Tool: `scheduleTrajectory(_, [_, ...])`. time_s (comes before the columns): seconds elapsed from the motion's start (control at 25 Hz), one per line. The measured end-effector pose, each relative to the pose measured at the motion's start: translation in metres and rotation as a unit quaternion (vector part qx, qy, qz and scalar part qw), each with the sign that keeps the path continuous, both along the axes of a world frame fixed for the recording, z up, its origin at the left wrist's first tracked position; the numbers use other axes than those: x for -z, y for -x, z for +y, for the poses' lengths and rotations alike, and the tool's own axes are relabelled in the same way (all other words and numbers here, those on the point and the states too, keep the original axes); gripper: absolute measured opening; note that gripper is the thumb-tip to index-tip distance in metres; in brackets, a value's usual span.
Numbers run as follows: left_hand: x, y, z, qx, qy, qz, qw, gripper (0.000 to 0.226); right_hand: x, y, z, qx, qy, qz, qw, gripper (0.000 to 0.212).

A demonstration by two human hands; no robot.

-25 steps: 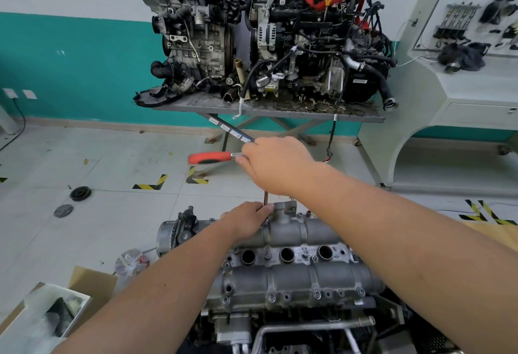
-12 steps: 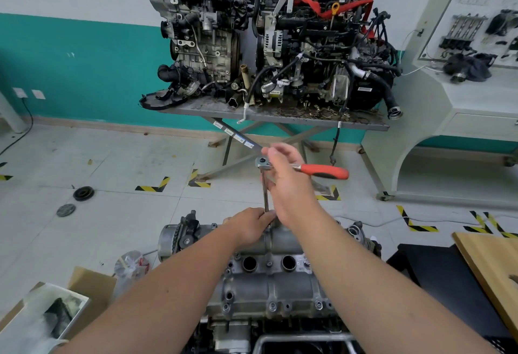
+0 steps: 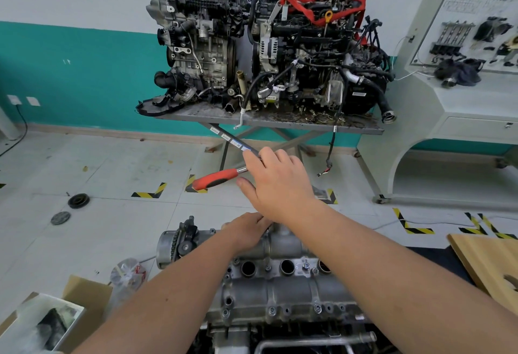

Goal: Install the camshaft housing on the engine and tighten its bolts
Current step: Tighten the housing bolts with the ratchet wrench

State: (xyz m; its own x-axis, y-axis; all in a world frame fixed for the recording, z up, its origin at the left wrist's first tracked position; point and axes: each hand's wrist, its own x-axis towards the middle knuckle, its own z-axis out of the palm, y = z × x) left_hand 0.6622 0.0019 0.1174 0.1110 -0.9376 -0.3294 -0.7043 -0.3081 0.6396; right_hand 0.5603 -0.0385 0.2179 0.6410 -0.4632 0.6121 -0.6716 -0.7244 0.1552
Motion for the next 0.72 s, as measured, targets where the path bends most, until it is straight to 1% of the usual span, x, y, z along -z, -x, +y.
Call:
scheduleTrajectory(0.04, [-0.001, 0.000, 0.000, 0.005, 0.004, 0.009, 1.000, 0.048, 0.000, 0.000, 0.002, 0.000, -0.017, 0.007, 1.000, 0.057])
scheduleTrajectory(0.12, [-0.002, 0.000, 0.000, 0.012, 0.007, 0.021, 1.000, 0.049, -0.002, -0.001, 0.004, 0.005, -0.047, 0.024, 0.999, 0.060])
scheduleTrajectory(0.28, [-0.001, 0.000, 0.000, 0.004, -0.014, 0.001, 1.000, 0.054, -0.016, -0.003, 0.008, 0.022, -0.079, 0.055, 0.995, 0.042])
scheduleTrajectory(0.4, [0.002, -0.001, -0.001, -0.006, -0.010, -0.015, 1.000, 0.050, -0.034, -0.011, 0.000, 0.069, -0.133, 0.115, 0.982, 0.041])
scheduleTrajectory(0.44, [0.003, -0.001, -0.001, -0.007, -0.005, -0.018, 1.000, 0.050, -0.041, -0.015, -0.002, 0.088, -0.172, 0.127, 0.973, 0.040])
scheduleTrajectory(0.48, [0.004, -0.002, -0.001, -0.005, 0.001, -0.022, 1.000, 0.050, -0.047, -0.017, -0.004, 0.100, -0.237, 0.124, 0.958, 0.039])
scheduleTrajectory(0.52, [0.005, -0.002, -0.001, -0.003, 0.006, -0.024, 1.000, 0.050, -0.051, -0.018, -0.006, 0.099, -0.338, 0.082, 0.932, 0.035])
scheduleTrajectory(0.56, [0.006, -0.002, 0.000, -0.001, 0.007, -0.027, 1.000, 0.050, -0.056, -0.017, -0.007, 0.083, -0.480, -0.012, 0.873, 0.029])
scheduleTrajectory(0.6, [0.007, -0.002, 0.000, 0.001, 0.007, -0.029, 1.000, 0.050, -0.056, -0.016, -0.006, 0.057, -0.622, -0.137, 0.769, 0.021])
scheduleTrajectory(0.64, [0.007, -0.002, 0.000, 0.001, 0.006, -0.030, 1.000, 0.050, -0.052, -0.013, -0.003, 0.024, -0.724, -0.256, 0.640, 0.010])
scheduleTrajectory(0.68, [0.007, -0.002, -0.001, -0.001, 0.004, -0.028, 1.000, 0.050, -0.049, -0.011, 0.000, -0.005, -0.769, -0.383, 0.511, 0.004])
scheduleTrajectory(0.72, [0.006, -0.002, -0.001, -0.004, 0.003, -0.024, 1.000, 0.050, -0.044, -0.011, 0.002, -0.023, -0.767, -0.502, 0.399, 0.009])
